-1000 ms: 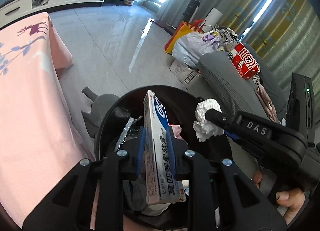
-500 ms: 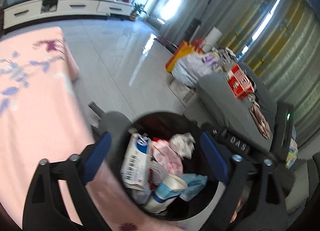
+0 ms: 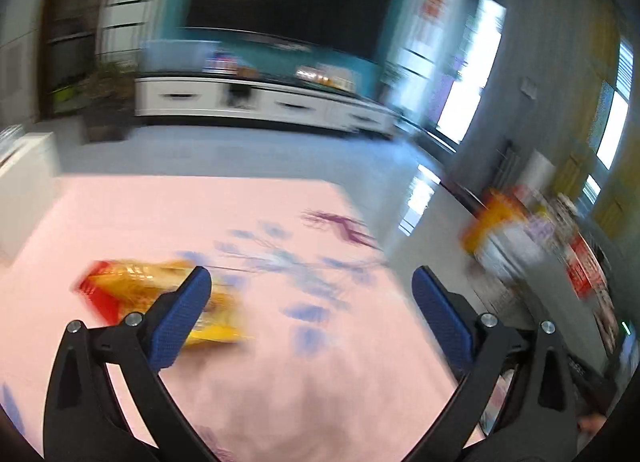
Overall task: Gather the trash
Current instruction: 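Move both tools back over the table toward the chip bag and red packet, then grasp the yellow potato chip bag with the right tool while the left tool grasps the red packet, then carry the chip bag and red packet over the bin with both tools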
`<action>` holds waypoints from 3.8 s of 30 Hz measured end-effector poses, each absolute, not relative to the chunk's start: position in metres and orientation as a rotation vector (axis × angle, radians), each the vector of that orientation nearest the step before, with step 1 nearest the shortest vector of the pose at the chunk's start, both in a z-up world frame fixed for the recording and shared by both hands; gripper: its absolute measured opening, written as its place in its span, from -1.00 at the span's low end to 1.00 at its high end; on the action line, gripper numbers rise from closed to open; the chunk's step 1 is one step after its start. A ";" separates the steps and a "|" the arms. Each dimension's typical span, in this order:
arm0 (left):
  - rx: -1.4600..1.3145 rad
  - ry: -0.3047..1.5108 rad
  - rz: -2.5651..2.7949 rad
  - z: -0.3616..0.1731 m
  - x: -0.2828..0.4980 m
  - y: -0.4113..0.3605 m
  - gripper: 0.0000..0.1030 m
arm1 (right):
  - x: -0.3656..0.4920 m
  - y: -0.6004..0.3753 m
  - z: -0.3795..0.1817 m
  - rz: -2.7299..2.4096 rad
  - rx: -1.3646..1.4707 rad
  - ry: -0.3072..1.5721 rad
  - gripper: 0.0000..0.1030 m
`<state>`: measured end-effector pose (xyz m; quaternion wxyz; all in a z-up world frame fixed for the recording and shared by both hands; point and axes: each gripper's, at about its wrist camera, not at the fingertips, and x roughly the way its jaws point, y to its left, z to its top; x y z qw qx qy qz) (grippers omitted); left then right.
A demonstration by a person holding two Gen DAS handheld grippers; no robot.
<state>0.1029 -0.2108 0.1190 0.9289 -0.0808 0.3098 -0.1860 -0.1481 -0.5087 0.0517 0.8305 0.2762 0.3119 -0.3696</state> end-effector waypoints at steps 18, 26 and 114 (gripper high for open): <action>-0.432 0.892 -0.152 0.059 0.193 -0.051 0.94 | 0.023 -0.312 0.121 -0.146 0.428 0.718 0.94; -0.500 0.944 -0.132 0.030 0.206 -0.012 0.93 | 0.151 -0.216 0.073 0.008 0.382 0.947 0.94; -0.315 0.651 -0.335 0.136 -0.021 -0.103 -0.13 | -0.082 -0.306 0.121 -0.217 0.297 0.616 0.71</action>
